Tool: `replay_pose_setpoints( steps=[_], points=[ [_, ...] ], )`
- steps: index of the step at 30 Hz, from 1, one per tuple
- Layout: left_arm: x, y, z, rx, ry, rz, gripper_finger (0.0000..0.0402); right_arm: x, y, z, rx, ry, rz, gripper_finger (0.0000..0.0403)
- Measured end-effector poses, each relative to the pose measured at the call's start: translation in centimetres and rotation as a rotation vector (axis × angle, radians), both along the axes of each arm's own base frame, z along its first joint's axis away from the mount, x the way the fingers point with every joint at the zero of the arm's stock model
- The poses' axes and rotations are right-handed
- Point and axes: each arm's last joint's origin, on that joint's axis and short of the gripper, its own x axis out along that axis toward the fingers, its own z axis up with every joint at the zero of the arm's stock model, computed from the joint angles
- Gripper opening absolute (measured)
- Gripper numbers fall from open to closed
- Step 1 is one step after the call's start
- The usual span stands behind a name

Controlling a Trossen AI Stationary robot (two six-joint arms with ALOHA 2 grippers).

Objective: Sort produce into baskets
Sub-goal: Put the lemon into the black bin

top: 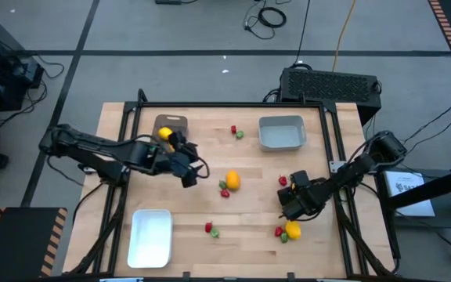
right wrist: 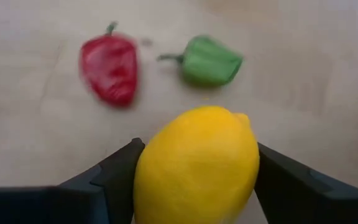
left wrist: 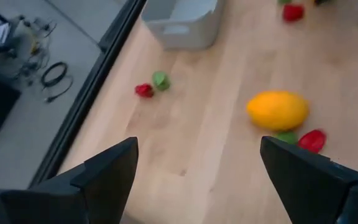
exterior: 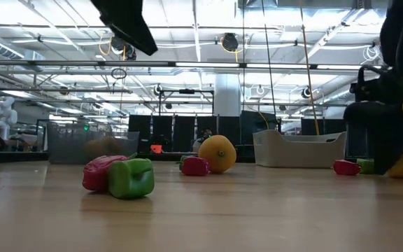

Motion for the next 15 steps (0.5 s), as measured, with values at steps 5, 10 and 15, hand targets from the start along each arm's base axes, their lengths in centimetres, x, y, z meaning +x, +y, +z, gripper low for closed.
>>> replay_pose_setpoints(
  steps=[5, 10, 15],
  points=[
    [0.0, -0.6, -1.4, -0.086, -0.092, -0.099, 0.0345, 0.4, 0.2, 1.2, 0.020, -0.026, 0.063, 0.0251],
    [1.2, -1.7, -4.0, -0.204, -0.237, -0.301, 0.0345, 1.0, 0.5, 2.6, 0.034, -0.060, 0.151, 0.0251],
    [3.0, -2.7, -6.4, -0.246, -0.367, -0.464, 0.0345, 2.0, 0.9, 4.5, 0.029, -0.171, 0.274, 0.0250]
  ],
)
